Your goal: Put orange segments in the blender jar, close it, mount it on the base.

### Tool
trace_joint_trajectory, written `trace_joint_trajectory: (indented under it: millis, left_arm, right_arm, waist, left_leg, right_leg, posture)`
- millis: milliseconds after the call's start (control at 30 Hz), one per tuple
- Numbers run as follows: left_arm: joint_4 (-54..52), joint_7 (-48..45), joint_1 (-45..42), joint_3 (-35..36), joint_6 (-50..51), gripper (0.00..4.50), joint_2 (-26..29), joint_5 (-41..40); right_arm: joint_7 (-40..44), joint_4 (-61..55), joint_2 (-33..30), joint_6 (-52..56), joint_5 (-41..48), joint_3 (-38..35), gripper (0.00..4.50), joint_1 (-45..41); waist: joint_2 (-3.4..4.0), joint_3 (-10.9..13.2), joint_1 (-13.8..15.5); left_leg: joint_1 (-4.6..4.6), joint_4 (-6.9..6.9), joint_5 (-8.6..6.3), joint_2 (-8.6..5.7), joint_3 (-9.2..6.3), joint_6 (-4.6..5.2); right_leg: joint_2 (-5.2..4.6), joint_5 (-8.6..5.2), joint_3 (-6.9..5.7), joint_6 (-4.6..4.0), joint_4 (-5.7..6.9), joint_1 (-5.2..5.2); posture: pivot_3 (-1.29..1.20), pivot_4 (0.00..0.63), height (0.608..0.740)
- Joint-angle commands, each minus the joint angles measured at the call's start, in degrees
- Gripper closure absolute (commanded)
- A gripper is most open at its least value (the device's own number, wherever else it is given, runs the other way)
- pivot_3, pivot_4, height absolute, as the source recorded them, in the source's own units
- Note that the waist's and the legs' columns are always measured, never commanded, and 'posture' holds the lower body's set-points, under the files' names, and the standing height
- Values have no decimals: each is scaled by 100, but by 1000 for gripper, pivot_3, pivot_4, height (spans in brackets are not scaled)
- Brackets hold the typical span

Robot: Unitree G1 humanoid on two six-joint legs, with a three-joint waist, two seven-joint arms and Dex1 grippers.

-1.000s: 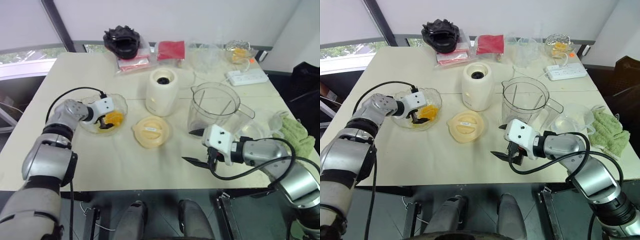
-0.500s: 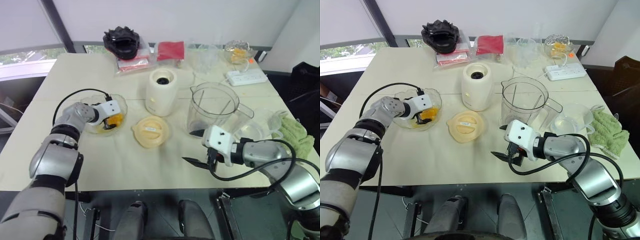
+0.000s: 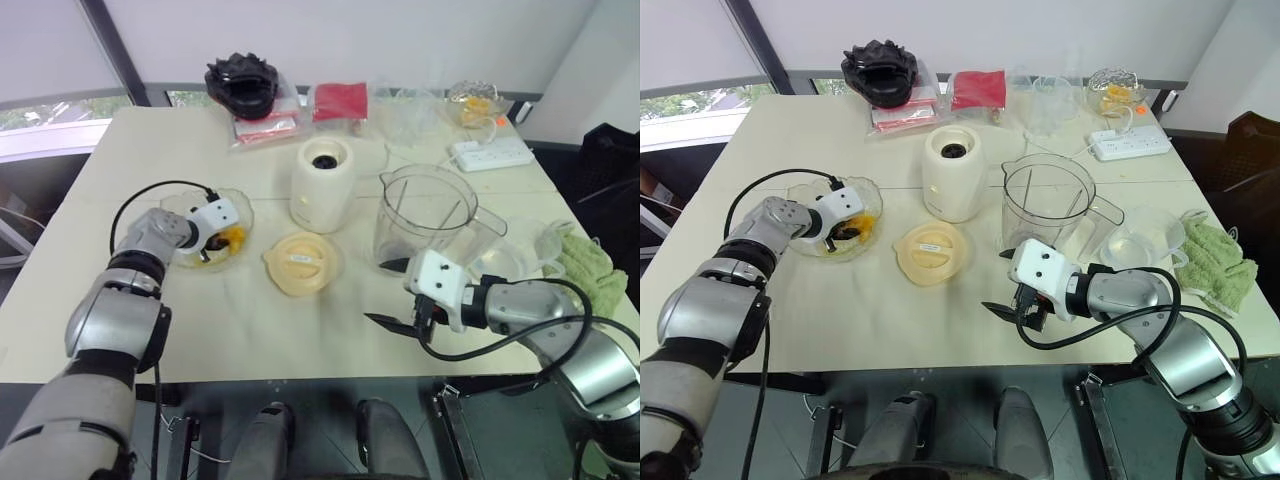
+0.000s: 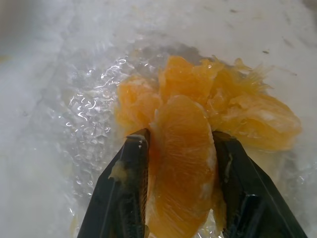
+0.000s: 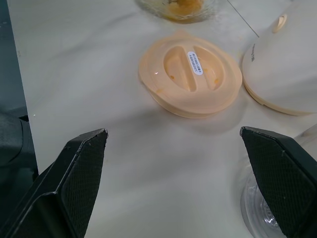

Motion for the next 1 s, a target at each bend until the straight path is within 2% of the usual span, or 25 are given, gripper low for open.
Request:
trace_joint_trajectory:
  millis: [33, 100, 200, 233, 267, 633, 1000]
  left_arm:
    - [58, -93, 104, 36, 100, 2884, 80, -31]
    - [49, -82, 121, 58, 87, 2884, 78, -46]
    - [40, -76, 141, 71, 64, 3740, 86, -79]
    - [37, -104, 147, 83, 64, 4211, 91, -102]
    - [28, -43, 149, 114, 58, 4276, 102, -135]
    - [-104, -466, 149, 533, 17, 4276, 544, -573]
    - [-603, -1934, 38, 1509, 776, 4276, 1249, -1731]
  right_arm:
    - [-24, -159, -2, -61, -13, -164, 0, -71]
    - [-25, -157, 0, -63, -13, -166, 0, -74]
    - [-28, -159, 5, -63, -17, -156, 0, -81]
    - [-27, -160, 4, -62, -17, -152, 0, -83]
    - [-23, -154, 0, -67, -19, -154, 0, -85]
    - [-65, -145, 40, -84, -39, -93, 0, -87]
    - [67, 114, 141, -256, -140, 69, 0, -290]
  waist:
    - [0, 0, -4]
    - [0, 0, -4]
    - [0, 0, -5]
    - [0, 0, -6]
    - [0, 0, -7]
    - [-1, 1, -14]
    - [-3, 2, 0]
  left_leg:
    - [0, 0, 0, 0, 0, 0]
    - [0, 0, 0, 0, 0, 0]
    - [0, 0, 0, 0, 0, 0]
    - [0, 0, 0, 0, 0, 0]
    - [0, 0, 0, 0, 0, 0]
    - [-3, -2, 0, 0, 0, 0]
    - [-6, -1, 0, 0, 0, 0]
  right_leg:
    - [0, 0, 0, 0, 0, 0]
    - [0, 0, 0, 0, 0, 0]
    - [0, 0, 0, 0, 0, 0]
    - [0, 0, 0, 0, 0, 0]
    - [0, 0, 0, 0, 0, 0]
    - [0, 0, 0, 0, -1, -4]
    - [0, 0, 0, 0, 0, -8]
  posture:
    - [0, 150, 740]
    - [0, 150, 740]
    - [0, 150, 740]
    - [0, 150, 740]
    - [0, 150, 740]
    - [0, 150, 740]
    - [0, 150, 740]
